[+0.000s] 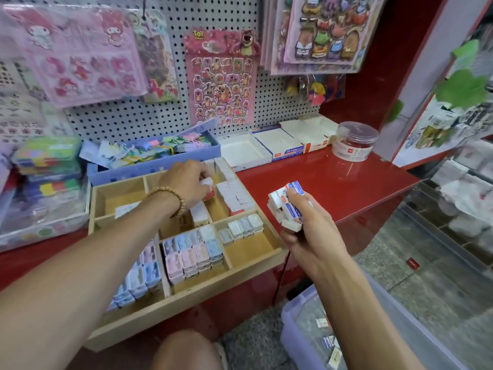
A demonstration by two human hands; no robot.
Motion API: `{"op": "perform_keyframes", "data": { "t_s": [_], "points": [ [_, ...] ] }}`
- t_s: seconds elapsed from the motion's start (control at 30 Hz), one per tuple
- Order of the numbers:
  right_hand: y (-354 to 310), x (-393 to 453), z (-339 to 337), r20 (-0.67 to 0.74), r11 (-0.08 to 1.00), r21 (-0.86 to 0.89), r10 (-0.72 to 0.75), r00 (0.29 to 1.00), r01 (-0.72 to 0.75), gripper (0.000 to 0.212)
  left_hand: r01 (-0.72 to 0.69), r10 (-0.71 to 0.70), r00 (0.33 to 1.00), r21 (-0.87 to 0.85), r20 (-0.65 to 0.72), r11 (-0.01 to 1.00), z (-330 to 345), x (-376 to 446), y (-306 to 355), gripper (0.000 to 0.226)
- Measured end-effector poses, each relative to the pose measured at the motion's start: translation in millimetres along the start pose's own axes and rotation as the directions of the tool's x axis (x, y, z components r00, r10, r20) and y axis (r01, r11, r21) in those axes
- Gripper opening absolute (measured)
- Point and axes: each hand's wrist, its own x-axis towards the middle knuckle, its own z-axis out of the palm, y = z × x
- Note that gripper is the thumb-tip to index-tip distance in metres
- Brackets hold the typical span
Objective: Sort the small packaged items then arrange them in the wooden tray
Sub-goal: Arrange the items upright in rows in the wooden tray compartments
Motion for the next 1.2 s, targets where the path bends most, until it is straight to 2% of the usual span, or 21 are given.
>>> {"op": "perform_keyframes", "data": {
  "t_s": [0.27, 0.47, 0.57, 0.63, 0.7, 0.77, 0.8, 0.87, 0.9, 1.03, 1.1, 1.2],
  "points": [
    [-0.1, 12.4, 4.6, 0.009, 0.997, 0.067, 0.031, 0.999, -0.031, 0.011, -0.088, 0.08, 0.993, 0.097, 0.084, 0.991, 20.5, 27.3, -6.3, 0.011],
    [5.8, 14.0, 1.9, 0.0, 1.0, 0.009, 0.022, 1.0, -0.022, 0.012, -0.181, 0.161, 0.981, 0.204, 0.11, 0.962, 22.5, 30.7, -7.4, 0.012],
    [9.2, 12.6, 3.8, 0.003, 1.0, 0.002, 0.015, 1.0, -0.015, 0.014, -0.179, 0.155, 0.979, 0.194, 0.13, 0.965, 19.4, 30.2, -6.2, 0.028],
    [10.7, 11.1, 5.8, 0.009, 1.0, 0.014, 0.011, 1.0, -0.011, 0.013, -0.196, 0.189, 0.98, 0.162, 0.06, 0.967, 16.1, 21.8, -0.1, 0.033],
    [11.3, 9.0, 10.9, 0.017, 0.999, 0.036, 0.007, 1.0, -0.008, 0.011, -0.231, 0.237, 0.97, 0.094, -0.056, 0.968, 12.0, 4.8, 8.0, 0.03],
    [11.4, 5.4, 18.1, 0.009, 0.999, 0.032, -0.007, 1.0, 0.007, 0.01, -0.239, 0.222, 0.963, -0.103, -0.154, 0.965, 8.2, -18.6, 18.3, 0.025],
    [11.8, 3.2, 22.1, -0.003, 1.0, 0.018, -0.014, 1.0, 0.015, 0.009, -0.215, 0.181, 0.973, -0.274, -0.144, 0.937, 5.1, -31.3, 24.5, 0.025],
    [14.0, -1.2, 30.0, -0.033, 1.0, -0.013, -0.022, 0.999, 0.021, 0.009, -0.087, 0.122, 0.992, -0.593, 0.018, 0.801, -2.6, -54.1, 36.3, 0.029],
    [15.5, -3.9, 33.4, -0.043, 0.999, -0.024, -0.025, 0.999, 0.024, 0.009, -0.018, 0.115, 0.989, -0.682, 0.097, 0.731, -4.9, -62.8, 40.2, 0.027],
    [20.9, -14.2, 46.3, -0.042, 0.999, -0.03, -0.042, 0.998, 0.041, 0.011, 0.113, 0.003, 0.99, -0.796, 0.143, 0.595, -9.4, -78.2, 41.3, 0.007],
    [23.2, -19.3, 52.1, -0.038, 0.999, -0.018, -0.039, 0.999, 0.038, 0.013, 0.171, -0.039, 0.983, -0.82, 0.178, 0.547, -14.7, -82.1, 39.6, 0.006],
    [25.9, -25.7, 58.5, -0.015, 0.999, 0.011, -0.033, 0.999, 0.033, 0.013, 0.27, -0.092, 0.963, -0.865, 0.255, 0.424, -29.6, -89.4, 38.5, 0.007]
  ]
}}
